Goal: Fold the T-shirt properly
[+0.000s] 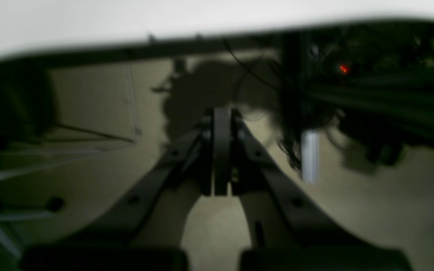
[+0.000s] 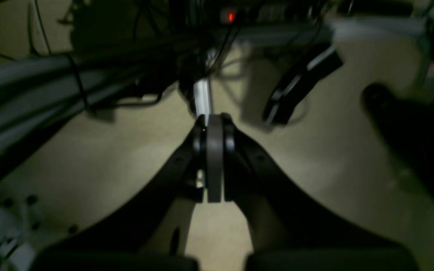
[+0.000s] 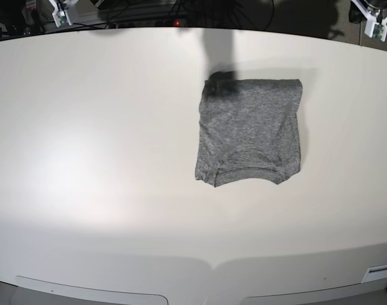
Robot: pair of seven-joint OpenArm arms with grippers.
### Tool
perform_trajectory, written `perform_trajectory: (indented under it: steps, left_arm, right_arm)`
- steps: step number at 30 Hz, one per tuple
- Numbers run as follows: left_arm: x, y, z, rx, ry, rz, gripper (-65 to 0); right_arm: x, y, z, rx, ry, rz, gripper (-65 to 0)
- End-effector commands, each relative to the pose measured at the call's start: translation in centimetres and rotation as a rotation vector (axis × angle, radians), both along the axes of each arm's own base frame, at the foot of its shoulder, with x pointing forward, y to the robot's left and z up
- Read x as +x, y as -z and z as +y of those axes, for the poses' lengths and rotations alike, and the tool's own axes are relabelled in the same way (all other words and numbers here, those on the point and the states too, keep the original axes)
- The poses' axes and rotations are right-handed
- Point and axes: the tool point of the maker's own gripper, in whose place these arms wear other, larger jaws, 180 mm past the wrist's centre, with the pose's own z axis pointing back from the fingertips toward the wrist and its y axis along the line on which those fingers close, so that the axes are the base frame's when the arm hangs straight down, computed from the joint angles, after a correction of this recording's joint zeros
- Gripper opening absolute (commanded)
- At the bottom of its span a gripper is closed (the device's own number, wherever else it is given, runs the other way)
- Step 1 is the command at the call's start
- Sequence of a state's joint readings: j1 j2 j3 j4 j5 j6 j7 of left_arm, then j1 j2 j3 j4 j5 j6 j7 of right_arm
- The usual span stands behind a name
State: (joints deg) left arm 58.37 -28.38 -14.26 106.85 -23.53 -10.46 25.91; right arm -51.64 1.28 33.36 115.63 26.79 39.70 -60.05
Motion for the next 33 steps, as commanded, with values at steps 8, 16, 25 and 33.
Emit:
perform_trajectory:
  steps: [8, 16, 25, 33]
  left_arm:
    - [-8.2, 7.5, -1.0, -0.176, -0.109, 0.212, -65.0]
    - [-11.5, 15.4, 1.0, -0.133, -0.247, 0.296, -65.0]
    - [-8.6, 19.7, 0.6, -0.152, -0.357, 0.282, -65.0]
    - [-3.4, 21.7, -3.4, -0.168, -0.332, 0.250, -65.0]
  right_arm:
    - [-6.0, 5.8, 0.0, 0.075, 0.133, 0.162, -65.0]
    - [-8.4, 13.1, -2.4, 0.017, 0.167, 0.259, -65.0]
    - [-5.9, 19.7, -7.1, -0.015, 0.175, 0.317, -65.0]
    - [-1.3, 22.2, -7.7, -0.138, 0.063, 0.294, -65.0]
